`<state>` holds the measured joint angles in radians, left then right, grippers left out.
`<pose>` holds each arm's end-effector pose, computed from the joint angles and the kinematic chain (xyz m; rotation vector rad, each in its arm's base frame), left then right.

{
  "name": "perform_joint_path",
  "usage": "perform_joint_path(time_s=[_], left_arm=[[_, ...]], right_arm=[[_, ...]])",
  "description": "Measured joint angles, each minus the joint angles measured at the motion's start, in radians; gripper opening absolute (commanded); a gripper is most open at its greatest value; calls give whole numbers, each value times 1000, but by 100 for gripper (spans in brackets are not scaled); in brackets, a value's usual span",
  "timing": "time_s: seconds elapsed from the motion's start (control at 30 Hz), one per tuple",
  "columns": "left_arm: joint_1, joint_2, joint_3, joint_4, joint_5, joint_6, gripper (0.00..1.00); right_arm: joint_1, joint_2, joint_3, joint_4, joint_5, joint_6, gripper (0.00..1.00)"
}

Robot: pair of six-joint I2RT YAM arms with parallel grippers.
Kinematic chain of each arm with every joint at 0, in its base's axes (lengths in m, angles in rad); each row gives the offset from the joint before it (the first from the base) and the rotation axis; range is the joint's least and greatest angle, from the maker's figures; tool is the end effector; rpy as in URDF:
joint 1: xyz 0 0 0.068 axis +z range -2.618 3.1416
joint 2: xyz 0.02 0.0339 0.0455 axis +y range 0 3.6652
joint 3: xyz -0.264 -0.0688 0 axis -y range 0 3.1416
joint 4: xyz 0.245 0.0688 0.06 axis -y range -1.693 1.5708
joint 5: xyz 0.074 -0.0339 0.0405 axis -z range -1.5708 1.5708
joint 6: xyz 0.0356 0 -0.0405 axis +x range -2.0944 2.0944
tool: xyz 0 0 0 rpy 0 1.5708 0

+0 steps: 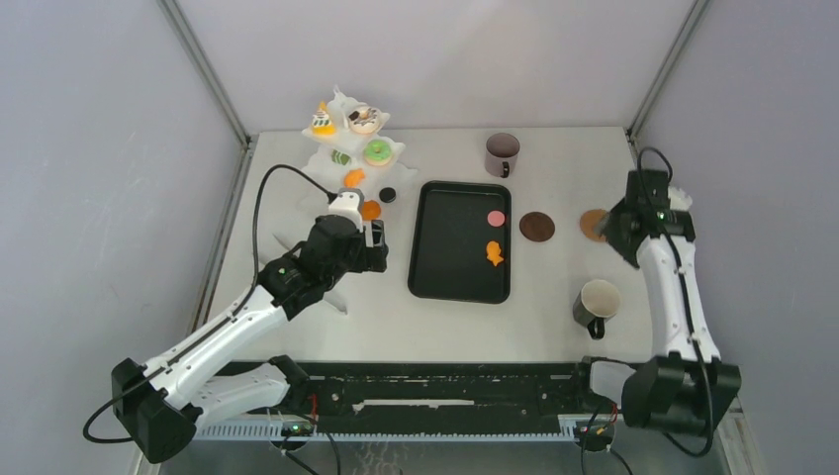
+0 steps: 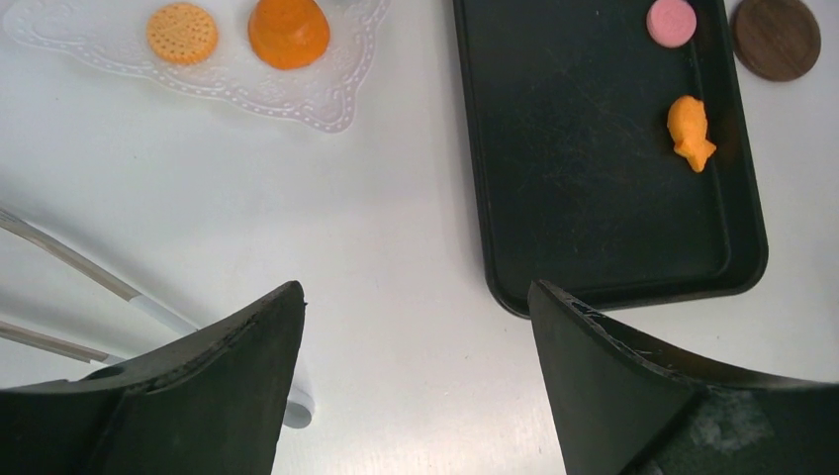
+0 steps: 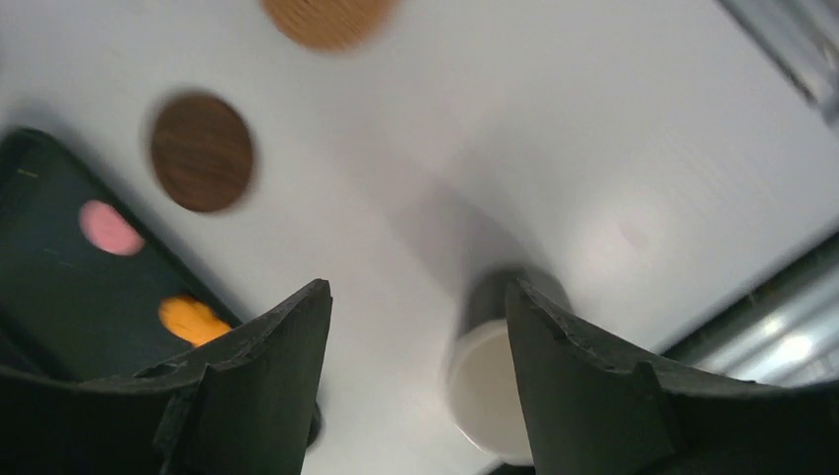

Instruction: Serve the afternoon tea

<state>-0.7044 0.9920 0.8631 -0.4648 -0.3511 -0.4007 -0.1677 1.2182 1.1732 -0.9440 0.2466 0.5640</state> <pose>0.1720 -0.1301 0.3024 0.1235 2.1324 -0.2722 0.2312 -0.0479 0.3195 0.9891 2.3205 -0.1577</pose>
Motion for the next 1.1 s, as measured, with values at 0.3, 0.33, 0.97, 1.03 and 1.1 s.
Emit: perform_joint_path(time_s=[0.3, 0.33, 0.97, 1.03, 1.1], left_arm=[[0, 0, 1, -26, 19, 19, 88], [0, 0, 1, -28, 19, 20, 88], [0, 0, 1, -39, 19, 61, 88], [0, 0, 1, -39, 19, 62, 88], [0, 0, 1, -39, 19, 62, 88]], right_arm=[[-24, -351, -222, -322, 38, 179, 75], [-27, -379, -225, -339, 32, 178, 76], [27, -454, -301, -383, -172, 70, 77], [25, -466, -301, -383, -172, 70, 77], [25, -478, -305, -379, -175, 69, 77]])
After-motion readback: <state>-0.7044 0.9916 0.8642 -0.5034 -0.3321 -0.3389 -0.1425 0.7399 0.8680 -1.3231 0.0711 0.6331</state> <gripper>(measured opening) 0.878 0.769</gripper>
